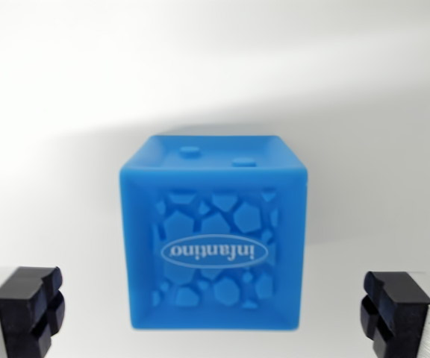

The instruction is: Stack cube

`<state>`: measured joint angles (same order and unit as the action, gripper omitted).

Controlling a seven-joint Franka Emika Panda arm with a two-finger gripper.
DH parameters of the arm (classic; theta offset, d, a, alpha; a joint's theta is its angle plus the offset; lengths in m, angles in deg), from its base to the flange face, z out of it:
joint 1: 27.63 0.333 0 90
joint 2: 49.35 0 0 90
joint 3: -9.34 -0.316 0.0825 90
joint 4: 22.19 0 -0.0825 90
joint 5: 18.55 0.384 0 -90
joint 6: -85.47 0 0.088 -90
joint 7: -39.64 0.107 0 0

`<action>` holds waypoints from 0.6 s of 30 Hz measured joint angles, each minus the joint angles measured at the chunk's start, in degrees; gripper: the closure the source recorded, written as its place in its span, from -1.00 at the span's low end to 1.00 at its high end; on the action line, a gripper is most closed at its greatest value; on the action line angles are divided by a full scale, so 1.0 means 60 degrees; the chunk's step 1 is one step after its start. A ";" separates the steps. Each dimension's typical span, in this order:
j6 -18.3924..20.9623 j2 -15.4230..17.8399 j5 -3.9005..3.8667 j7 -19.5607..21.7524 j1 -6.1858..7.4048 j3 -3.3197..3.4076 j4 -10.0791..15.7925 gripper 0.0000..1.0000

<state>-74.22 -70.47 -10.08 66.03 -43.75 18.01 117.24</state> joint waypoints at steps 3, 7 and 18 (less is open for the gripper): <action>-0.0190 -0.0233 0.0089 -0.0071 -0.0070 -0.0086 -0.0049 -1.00; -0.0454 -0.0589 0.0200 -0.0152 -0.0164 -0.0212 -0.0141 -1.00; -0.0855 -0.1133 0.0277 -0.0235 -0.0372 -0.0440 -0.0299 -1.00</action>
<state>-79.35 -77.27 -8.42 64.62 -45.98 15.36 115.44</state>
